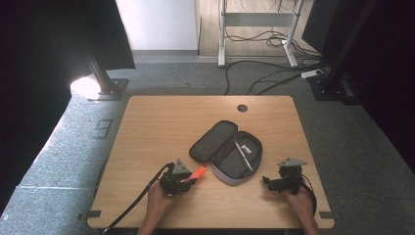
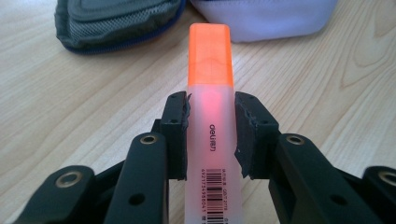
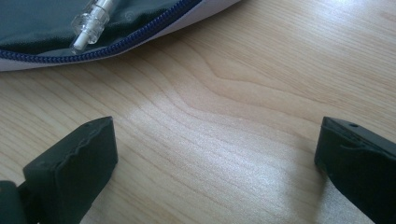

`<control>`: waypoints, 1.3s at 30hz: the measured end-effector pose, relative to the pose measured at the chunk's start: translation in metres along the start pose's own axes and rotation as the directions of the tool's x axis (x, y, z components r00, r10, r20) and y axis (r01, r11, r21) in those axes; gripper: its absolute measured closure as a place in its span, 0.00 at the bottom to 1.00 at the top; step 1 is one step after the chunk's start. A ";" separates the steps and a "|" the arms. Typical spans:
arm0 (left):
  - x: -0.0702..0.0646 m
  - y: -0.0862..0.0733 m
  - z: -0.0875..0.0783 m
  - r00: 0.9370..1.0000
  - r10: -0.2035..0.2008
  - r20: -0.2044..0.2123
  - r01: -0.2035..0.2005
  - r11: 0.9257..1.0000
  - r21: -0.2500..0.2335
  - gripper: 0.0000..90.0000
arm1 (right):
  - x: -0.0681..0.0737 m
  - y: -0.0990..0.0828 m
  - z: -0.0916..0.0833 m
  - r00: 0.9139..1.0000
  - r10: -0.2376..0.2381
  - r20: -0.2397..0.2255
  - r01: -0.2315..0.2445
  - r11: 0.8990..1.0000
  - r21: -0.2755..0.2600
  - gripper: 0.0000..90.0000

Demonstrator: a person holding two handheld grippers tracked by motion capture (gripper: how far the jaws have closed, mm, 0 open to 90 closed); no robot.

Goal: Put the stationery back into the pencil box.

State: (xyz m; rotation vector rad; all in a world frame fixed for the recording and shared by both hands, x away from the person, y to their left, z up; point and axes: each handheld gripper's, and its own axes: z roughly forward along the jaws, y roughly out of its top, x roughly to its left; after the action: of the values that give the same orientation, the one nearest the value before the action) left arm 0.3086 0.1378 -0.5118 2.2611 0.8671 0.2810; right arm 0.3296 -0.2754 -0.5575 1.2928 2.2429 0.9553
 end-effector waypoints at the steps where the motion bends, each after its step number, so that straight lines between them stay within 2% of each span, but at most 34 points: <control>1: 0.000 0.002 -0.002 1.000 0.004 -0.002 -0.004 1.000 -0.001 0.74 | 0.000 0.000 0.000 1.000 0.000 0.000 0.000 1.000 0.000 0.00; 7: -0.002 0.015 -0.008 1.000 0.009 0.011 -0.009 1.000 -0.030 0.74 | 0.000 0.000 0.000 1.000 0.000 0.000 0.000 1.000 0.000 0.00; 14: -0.005 0.034 -0.010 0.999 0.033 0.004 -0.032 0.999 -0.033 0.74 | 0.000 0.000 0.000 1.000 0.000 0.000 0.000 1.000 0.000 0.00; 24: -0.007 0.055 -0.001 0.999 0.050 0.012 -0.049 0.998 -0.025 0.74 | 0.000 0.000 0.000 1.000 0.000 0.000 0.000 1.000 0.000 0.00; 26: -0.007 0.059 0.000 0.999 0.046 0.023 -0.045 0.998 -0.033 0.74 | 0.000 0.000 0.000 1.000 0.000 0.000 0.000 1.000 0.000 0.00; 31: -0.007 0.068 0.003 0.999 0.051 0.019 -0.050 0.998 -0.037 0.74 | 0.000 0.000 0.000 1.000 0.000 0.000 0.000 1.000 0.000 0.00; 33: -0.006 0.071 0.005 0.999 0.042 0.035 -0.040 0.998 -0.046 0.74 | 0.000 0.000 0.000 1.000 0.000 0.000 0.000 1.000 0.000 0.00; 39: -0.007 0.081 0.011 0.998 0.051 0.033 -0.050 0.998 -0.046 0.74 | 0.000 0.000 0.000 1.000 0.000 0.000 0.000 1.000 0.000 0.00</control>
State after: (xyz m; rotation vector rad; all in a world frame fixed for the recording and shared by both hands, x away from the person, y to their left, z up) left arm 0.3487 0.0834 -0.4657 2.2420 0.7793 0.2817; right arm 0.3296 -0.2754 -0.5575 1.2929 2.2429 0.9554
